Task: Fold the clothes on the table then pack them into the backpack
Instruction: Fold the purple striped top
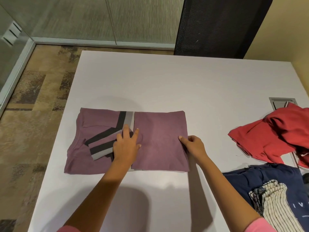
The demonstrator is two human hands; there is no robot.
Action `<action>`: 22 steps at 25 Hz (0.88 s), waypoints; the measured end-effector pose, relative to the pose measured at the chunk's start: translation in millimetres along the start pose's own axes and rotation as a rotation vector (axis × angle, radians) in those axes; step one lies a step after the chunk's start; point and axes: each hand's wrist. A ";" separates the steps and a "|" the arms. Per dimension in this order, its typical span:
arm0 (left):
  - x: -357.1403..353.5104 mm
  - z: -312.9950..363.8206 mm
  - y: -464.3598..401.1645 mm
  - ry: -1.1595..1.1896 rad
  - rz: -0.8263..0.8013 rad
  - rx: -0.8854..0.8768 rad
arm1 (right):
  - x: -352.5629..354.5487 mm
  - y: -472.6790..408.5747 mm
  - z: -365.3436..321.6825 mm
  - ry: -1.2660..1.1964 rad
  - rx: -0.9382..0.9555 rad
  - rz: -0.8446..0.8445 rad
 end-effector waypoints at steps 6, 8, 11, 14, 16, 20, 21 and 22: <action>-35.7 -15.0 26.2 -0.003 0.035 -0.087 | 2.8 5.0 -0.1 -0.022 0.009 -0.172; -42.2 -18.1 29.3 0.000 0.032 -0.097 | 7.3 10.4 3.7 -0.060 0.037 -0.230; -41.6 -16.8 33.9 0.043 -0.003 -0.111 | 18.9 23.5 4.4 -0.136 0.077 -0.261; -43.9 -11.3 46.2 0.066 -0.055 -0.192 | 31.1 35.0 1.2 -0.187 0.091 -0.168; -46.0 -9.3 57.9 0.056 -0.090 -0.288 | 38.0 43.2 -3.1 -0.183 0.095 -0.073; -41.7 -16.9 73.9 0.174 -0.069 -0.456 | 40.4 69.0 -24.1 -0.095 0.113 0.051; -39.9 -21.7 77.2 0.313 -0.041 -0.415 | 36.7 79.7 -32.7 -0.077 0.121 0.051; -36.8 -26.0 79.5 0.472 0.027 -0.346 | 31.0 90.7 -41.8 -0.059 0.129 0.043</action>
Point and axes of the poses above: each hand's wrist, its own y-axis away from the middle knuckle, its own x-axis out of the back of the hand, z = x × y, and after that the axes turned 12 degrees about -x, right-handed
